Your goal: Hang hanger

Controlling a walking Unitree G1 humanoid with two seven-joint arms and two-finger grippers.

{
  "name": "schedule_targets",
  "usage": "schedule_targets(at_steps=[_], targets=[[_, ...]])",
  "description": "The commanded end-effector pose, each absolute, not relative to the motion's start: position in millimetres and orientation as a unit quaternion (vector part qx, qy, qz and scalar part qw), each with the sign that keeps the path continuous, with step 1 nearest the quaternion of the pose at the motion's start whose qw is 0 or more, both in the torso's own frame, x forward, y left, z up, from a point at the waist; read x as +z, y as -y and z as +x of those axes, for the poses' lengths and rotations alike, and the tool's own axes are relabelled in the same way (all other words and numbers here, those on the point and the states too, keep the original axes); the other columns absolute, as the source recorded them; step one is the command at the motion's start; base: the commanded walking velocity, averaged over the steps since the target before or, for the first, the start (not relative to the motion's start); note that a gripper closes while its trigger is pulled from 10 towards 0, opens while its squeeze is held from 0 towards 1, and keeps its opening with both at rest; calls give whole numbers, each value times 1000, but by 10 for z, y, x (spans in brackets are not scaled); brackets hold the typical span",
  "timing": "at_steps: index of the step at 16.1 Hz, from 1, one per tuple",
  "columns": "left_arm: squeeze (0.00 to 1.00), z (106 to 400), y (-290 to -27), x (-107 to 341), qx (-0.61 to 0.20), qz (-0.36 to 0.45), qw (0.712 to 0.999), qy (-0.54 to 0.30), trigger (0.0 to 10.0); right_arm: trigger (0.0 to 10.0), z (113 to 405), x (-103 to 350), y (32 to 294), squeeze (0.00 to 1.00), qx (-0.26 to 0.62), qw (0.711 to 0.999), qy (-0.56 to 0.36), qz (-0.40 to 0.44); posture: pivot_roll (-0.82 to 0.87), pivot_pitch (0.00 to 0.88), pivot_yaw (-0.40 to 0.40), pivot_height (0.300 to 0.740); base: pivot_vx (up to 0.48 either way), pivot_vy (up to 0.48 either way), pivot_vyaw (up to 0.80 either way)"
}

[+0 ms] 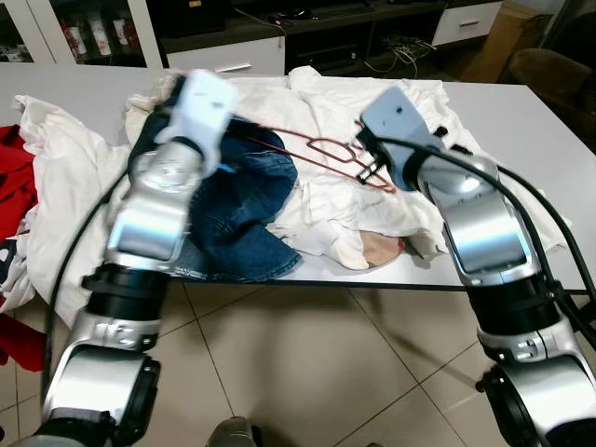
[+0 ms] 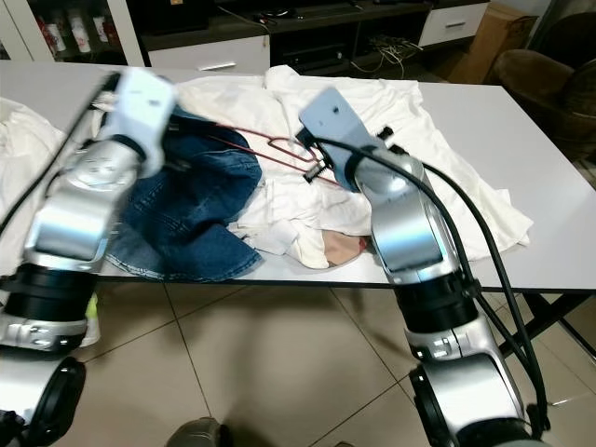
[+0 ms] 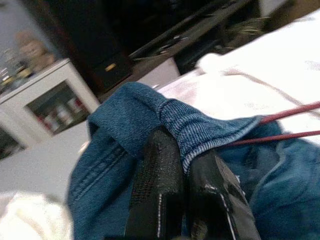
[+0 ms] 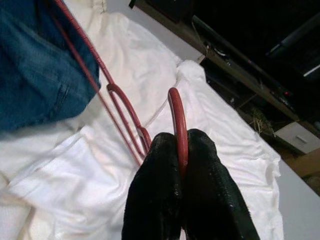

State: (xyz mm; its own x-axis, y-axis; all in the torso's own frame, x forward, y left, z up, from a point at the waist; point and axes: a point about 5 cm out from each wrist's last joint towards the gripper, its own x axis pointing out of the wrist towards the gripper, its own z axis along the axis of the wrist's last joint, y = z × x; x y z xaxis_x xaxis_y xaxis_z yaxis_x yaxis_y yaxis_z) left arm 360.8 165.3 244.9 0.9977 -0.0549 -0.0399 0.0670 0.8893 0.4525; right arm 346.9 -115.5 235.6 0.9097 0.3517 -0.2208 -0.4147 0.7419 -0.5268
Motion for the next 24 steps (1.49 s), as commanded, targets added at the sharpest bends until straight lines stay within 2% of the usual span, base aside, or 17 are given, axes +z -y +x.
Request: schedule_targets(at_steps=[1, 3, 5, 9, 13, 17, 22, 24], targets=[[0, 3583, -1723, 2540, -9, 219, 976, 5, 10000, 10000, 3462, 2307, 1208, 0, 200, 932, -67, -295, 173, 7, -17, 740, 0, 0, 0], [0, 3541, -1806, 2582, 15, 188, 982, 21, 10000, 10000, 3464, 2265, 1248, 0, 188, 935, -76, -291, 176, 8, -21, 740, 0, 0, 0], [0, 3492, -1716, 2575, 1, 155, 987, 39, 10000, 10000, 3460, 2264, 1164, 0, 193, 939, -72, -277, 178, 8, -26, 740, 0, 0, 0], [0, 3437, -1492, 2511, -31, 140, 989, 42, 10000, 10000, 3420, 2290, 910, 0, 219, 939, -56, -260, 180, 6, -30, 740, 0, 0, 0], [0, 3388, -1290, 2437, -63, 165, 984, 40, 10000, 10000, 3426, 2322, 831, 0, 207, 947, -47, -241, 175, 4, -30, 740, 0, 0, 0], [0, 3334, -1043, 2352, -104, 224, 968, 51, 10000, 10000, 3458, 2486, 842, 0, 183, 969, -29, -165, 173, 2, -29, 740, 0, 0, 0], [0, 3353, -913, 2335, -119, 227, 965, 59, 10000, 10000, 3363, 2591, 668, 0, 245, 964, -5, -104, 169, 0, -22, 740, 0, 0, 0], [0, 3353, -913, 2335, -119, 227, 965, 59, 10000, 10000, 3363, 2591, 668, 0, 245, 964, -5, -104, 169, 0, -22, 740, 0, 0, 0]])
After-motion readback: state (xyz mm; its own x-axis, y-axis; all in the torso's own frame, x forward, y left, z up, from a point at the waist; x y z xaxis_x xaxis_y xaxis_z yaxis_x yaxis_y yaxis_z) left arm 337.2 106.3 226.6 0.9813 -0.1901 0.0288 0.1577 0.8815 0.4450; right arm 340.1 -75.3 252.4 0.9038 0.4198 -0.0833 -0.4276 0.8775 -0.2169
